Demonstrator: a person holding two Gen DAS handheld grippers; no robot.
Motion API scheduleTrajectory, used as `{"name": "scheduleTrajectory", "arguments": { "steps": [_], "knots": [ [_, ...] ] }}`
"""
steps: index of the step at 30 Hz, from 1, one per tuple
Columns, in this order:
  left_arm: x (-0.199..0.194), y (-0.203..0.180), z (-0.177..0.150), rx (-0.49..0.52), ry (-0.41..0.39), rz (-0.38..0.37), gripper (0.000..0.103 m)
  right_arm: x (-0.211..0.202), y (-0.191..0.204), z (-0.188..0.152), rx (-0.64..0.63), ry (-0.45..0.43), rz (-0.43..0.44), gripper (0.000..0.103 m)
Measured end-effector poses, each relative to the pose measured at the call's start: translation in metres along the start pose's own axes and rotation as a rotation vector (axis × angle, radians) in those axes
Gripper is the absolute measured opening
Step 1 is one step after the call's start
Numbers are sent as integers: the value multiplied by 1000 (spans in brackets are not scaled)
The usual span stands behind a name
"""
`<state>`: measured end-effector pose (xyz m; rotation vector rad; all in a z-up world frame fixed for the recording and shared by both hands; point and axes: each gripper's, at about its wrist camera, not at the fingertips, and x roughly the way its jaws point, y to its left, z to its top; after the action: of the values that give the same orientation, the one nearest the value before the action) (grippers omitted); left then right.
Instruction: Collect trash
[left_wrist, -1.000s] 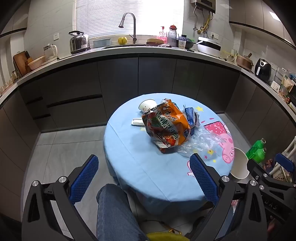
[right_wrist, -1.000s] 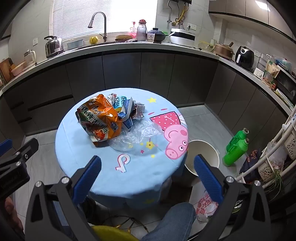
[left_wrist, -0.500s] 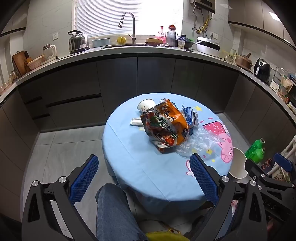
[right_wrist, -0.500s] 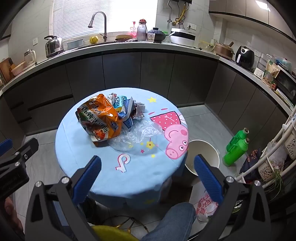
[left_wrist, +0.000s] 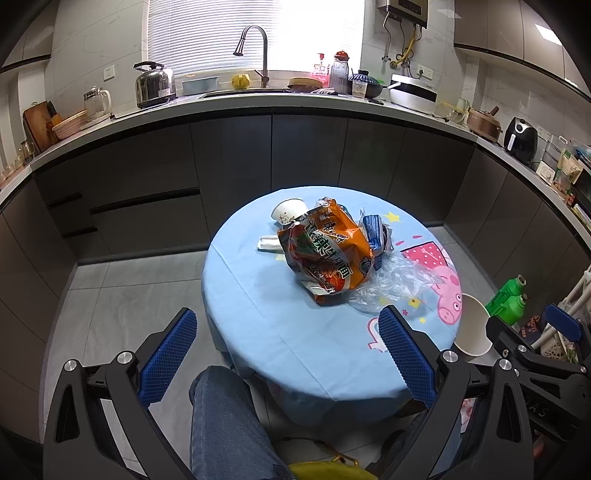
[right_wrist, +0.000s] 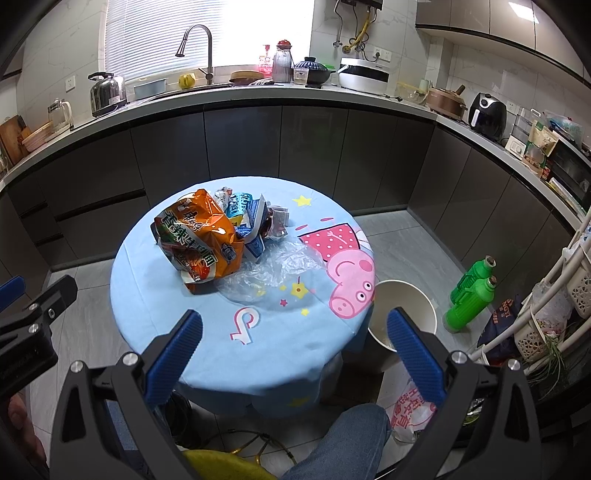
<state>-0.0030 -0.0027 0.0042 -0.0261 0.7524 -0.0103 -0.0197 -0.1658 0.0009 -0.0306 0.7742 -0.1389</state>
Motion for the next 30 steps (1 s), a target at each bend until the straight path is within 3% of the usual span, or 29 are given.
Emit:
{"name": "scheduleTrajectory", "arguments": {
  "steps": [30],
  "knots": [
    [-3,0,2,-5,1,-8,95,-4,1,1,-1,-6,-6,100]
  ]
}}
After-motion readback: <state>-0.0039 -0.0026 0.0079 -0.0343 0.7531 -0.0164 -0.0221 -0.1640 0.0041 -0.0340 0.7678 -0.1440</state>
